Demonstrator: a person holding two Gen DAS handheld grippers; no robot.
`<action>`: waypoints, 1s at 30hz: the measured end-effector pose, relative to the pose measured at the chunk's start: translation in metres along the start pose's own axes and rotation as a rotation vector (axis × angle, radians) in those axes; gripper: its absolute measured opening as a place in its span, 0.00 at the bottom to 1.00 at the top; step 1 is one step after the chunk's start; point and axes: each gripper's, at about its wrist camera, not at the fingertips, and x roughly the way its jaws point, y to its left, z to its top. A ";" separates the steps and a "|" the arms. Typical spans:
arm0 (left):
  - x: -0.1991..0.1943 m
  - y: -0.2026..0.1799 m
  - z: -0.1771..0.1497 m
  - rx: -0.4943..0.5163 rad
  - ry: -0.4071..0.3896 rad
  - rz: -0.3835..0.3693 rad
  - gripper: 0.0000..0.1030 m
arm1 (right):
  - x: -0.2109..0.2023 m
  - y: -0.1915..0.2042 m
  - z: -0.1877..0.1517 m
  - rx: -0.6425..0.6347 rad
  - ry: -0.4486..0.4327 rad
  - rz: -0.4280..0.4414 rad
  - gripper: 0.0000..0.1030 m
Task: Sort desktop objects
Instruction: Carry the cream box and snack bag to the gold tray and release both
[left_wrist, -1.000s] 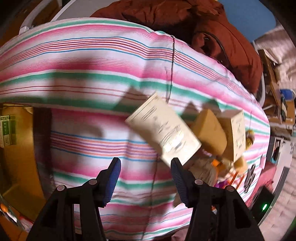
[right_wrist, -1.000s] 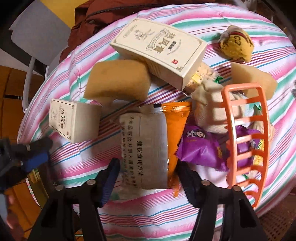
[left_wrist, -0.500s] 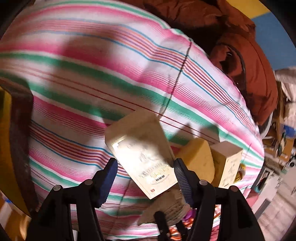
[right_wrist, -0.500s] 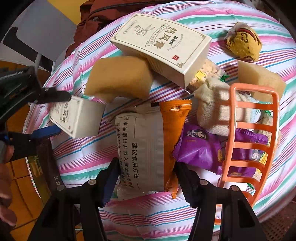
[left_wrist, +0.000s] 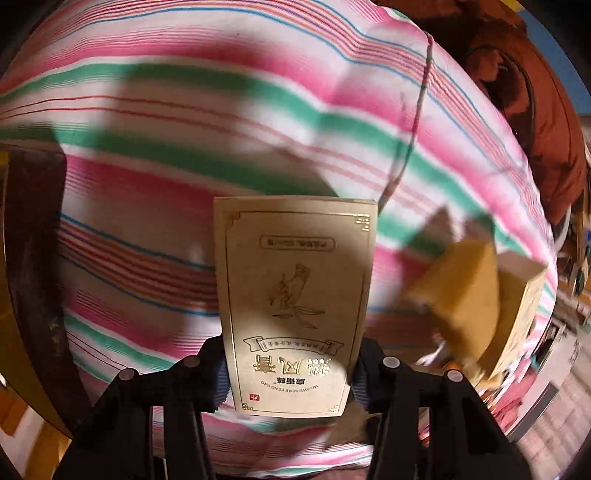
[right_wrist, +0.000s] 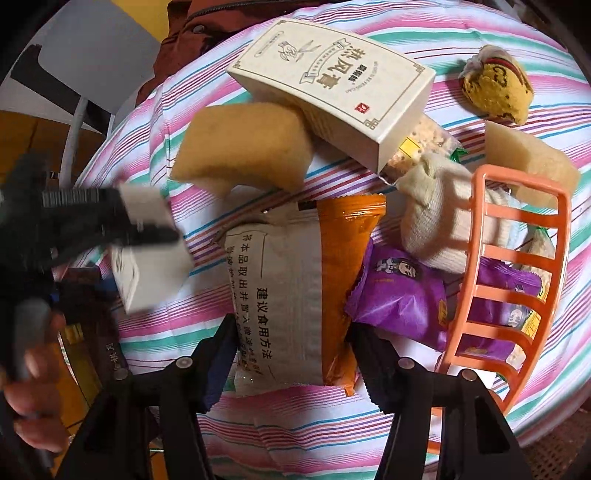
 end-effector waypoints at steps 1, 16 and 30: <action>0.000 0.003 -0.006 0.045 0.000 0.017 0.50 | 0.001 0.001 0.000 0.004 0.000 0.000 0.58; -0.001 0.061 -0.073 0.306 -0.009 0.047 0.50 | 0.006 0.029 -0.040 -0.022 0.035 -0.026 0.57; -0.039 0.136 -0.104 0.395 -0.086 0.001 0.50 | -0.011 0.051 -0.052 -0.022 0.001 -0.011 0.54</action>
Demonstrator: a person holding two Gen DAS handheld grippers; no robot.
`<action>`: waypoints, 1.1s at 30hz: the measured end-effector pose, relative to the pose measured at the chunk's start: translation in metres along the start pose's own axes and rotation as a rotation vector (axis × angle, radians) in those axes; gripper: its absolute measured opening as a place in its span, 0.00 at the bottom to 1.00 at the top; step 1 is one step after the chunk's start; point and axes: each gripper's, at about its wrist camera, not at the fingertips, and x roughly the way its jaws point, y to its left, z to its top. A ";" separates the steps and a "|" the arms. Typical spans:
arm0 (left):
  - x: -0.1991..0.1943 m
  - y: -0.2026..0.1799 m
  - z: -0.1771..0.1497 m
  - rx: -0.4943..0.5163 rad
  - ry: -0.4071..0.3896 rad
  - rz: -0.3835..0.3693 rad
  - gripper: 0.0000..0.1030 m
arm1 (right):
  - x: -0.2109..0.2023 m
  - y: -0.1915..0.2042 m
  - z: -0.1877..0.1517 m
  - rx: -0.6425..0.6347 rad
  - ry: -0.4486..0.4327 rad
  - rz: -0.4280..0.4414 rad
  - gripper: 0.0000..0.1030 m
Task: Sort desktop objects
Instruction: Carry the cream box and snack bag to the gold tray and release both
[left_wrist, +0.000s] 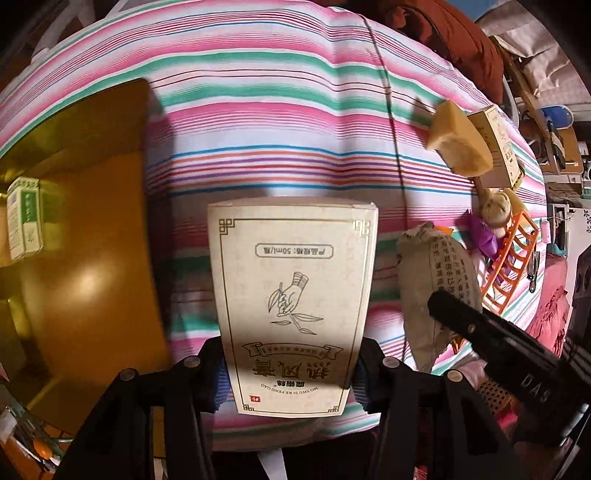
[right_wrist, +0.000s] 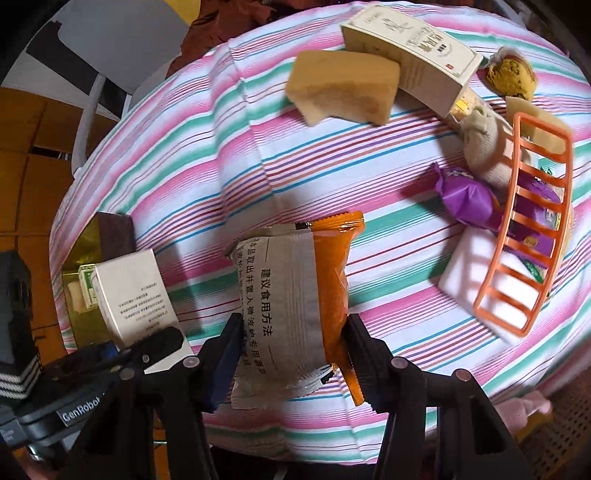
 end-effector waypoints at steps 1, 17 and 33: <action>-0.001 -0.002 0.010 -0.005 0.002 -0.003 0.50 | -0.001 0.001 0.000 0.001 -0.004 0.004 0.54; -0.059 0.053 0.009 -0.148 -0.116 -0.107 0.50 | 0.004 0.137 -0.002 -0.111 -0.032 0.096 0.54; -0.079 0.225 -0.023 -0.355 -0.099 -0.020 0.50 | 0.056 0.294 0.001 -0.295 0.045 0.128 0.54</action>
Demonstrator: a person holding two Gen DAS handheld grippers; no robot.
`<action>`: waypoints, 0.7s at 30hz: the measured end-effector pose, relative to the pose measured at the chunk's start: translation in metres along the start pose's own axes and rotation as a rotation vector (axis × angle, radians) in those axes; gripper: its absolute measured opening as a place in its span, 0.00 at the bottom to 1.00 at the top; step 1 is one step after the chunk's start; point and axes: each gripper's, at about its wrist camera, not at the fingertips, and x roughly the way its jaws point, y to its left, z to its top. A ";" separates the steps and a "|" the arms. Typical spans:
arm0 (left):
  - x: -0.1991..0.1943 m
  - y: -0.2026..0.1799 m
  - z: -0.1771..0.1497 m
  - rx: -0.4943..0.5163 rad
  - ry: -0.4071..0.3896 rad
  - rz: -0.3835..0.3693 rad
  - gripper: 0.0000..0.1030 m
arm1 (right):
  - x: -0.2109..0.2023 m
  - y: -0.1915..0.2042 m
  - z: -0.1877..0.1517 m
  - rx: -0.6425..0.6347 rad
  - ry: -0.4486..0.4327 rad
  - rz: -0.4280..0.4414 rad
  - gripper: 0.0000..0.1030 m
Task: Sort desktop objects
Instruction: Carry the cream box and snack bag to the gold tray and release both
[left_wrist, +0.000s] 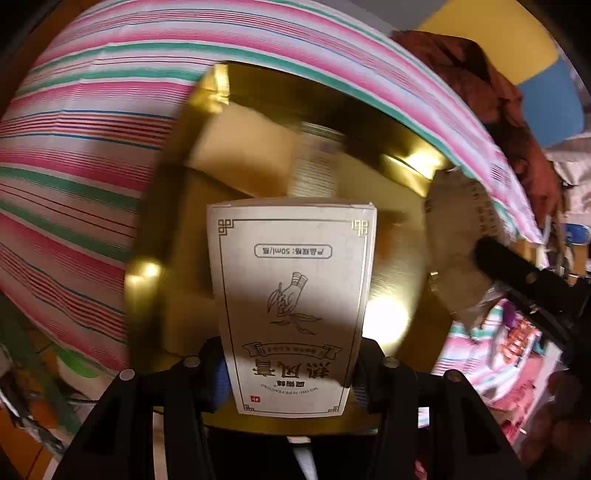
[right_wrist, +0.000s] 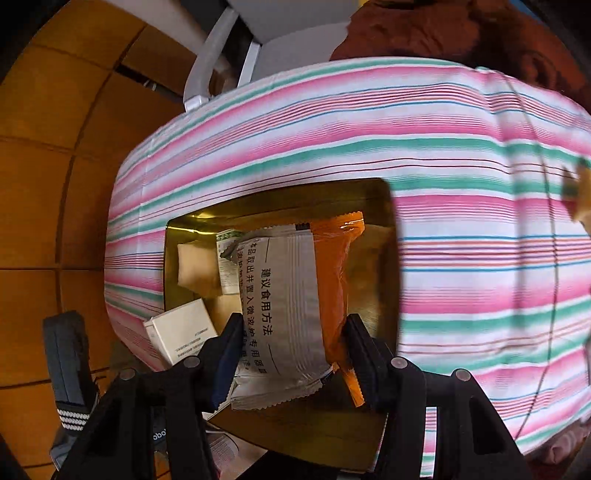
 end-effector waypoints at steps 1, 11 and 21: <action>0.000 0.006 0.004 -0.001 -0.006 0.022 0.50 | 0.005 0.006 0.003 0.001 0.000 -0.003 0.54; -0.003 0.029 0.028 0.019 -0.006 0.068 0.59 | 0.017 0.033 0.023 0.012 -0.037 -0.017 0.65; -0.014 0.029 0.024 -0.003 -0.043 0.049 0.59 | 0.021 0.020 0.013 0.072 -0.003 0.019 0.69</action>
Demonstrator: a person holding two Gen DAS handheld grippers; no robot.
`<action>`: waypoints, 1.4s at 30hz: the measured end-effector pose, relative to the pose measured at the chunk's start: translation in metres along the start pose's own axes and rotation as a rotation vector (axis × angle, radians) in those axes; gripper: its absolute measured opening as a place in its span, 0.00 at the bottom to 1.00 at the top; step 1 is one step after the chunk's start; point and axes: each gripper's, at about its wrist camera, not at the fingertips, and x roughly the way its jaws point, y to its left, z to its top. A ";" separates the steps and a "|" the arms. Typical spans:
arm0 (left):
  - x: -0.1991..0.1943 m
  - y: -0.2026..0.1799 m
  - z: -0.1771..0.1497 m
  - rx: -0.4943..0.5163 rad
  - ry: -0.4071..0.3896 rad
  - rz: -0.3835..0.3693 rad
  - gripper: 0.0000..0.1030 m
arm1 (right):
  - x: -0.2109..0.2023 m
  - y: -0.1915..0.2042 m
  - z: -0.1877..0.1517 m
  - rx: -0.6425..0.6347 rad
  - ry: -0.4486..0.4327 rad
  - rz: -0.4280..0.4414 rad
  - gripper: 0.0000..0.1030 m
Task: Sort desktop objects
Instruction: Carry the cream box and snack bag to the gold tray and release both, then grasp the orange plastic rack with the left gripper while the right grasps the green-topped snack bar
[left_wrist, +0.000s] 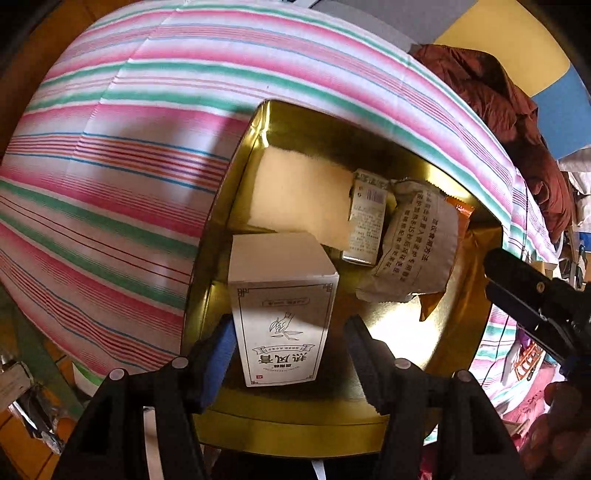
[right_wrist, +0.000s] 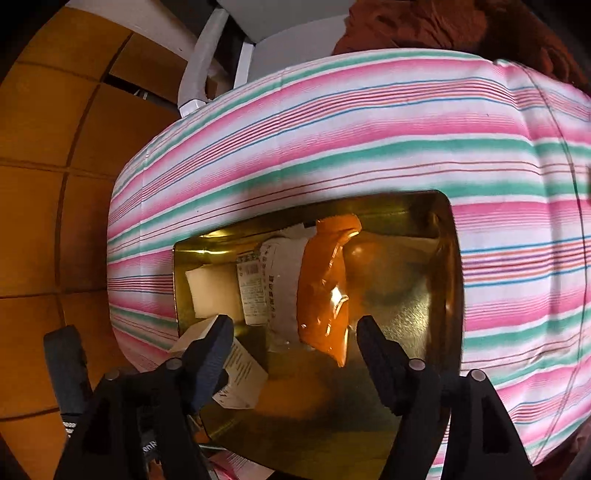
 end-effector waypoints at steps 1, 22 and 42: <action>-0.002 0.000 -0.001 0.000 -0.008 0.001 0.59 | -0.002 -0.002 -0.001 0.004 -0.001 0.006 0.70; -0.030 -0.096 -0.020 0.070 -0.117 0.018 0.59 | -0.062 -0.097 -0.024 0.124 -0.101 0.017 0.72; 0.014 -0.312 -0.073 0.476 -0.008 -0.038 0.59 | -0.146 -0.303 -0.101 0.509 -0.230 -0.055 0.73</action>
